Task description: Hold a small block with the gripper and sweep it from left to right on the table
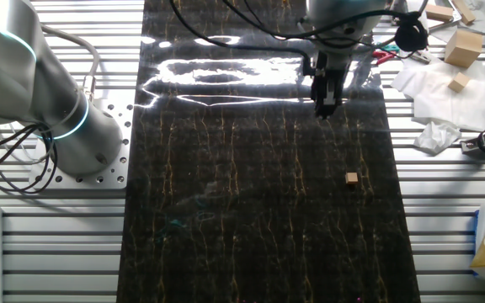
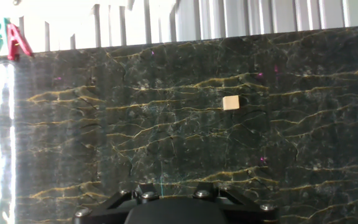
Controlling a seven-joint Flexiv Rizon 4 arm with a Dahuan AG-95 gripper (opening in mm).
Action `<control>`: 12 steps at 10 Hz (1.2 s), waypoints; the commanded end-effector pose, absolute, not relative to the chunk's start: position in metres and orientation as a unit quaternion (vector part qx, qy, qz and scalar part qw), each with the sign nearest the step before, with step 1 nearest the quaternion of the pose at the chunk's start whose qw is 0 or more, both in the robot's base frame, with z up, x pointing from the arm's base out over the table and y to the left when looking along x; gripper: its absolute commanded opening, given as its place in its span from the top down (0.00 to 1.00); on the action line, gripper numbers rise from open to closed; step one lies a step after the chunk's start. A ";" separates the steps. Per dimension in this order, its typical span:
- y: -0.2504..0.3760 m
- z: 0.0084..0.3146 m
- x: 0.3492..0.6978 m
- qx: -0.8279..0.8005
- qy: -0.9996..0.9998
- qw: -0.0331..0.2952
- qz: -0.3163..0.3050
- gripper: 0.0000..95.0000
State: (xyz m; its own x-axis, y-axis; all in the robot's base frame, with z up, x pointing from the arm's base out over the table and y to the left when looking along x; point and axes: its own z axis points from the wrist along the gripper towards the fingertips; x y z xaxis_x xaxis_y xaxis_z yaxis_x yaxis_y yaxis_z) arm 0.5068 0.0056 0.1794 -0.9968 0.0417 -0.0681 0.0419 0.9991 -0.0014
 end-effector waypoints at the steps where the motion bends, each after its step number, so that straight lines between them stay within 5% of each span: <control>1: 0.005 0.179 0.507 0.026 0.999 0.037 -0.019 0.60; 4: 0.000 0.179 0.510 0.026 0.998 0.059 -0.017 0.60; 5: -0.006 0.180 0.513 0.023 0.998 0.060 -0.017 0.40; 12: -0.033 0.178 0.526 0.024 0.998 0.058 -0.015 0.40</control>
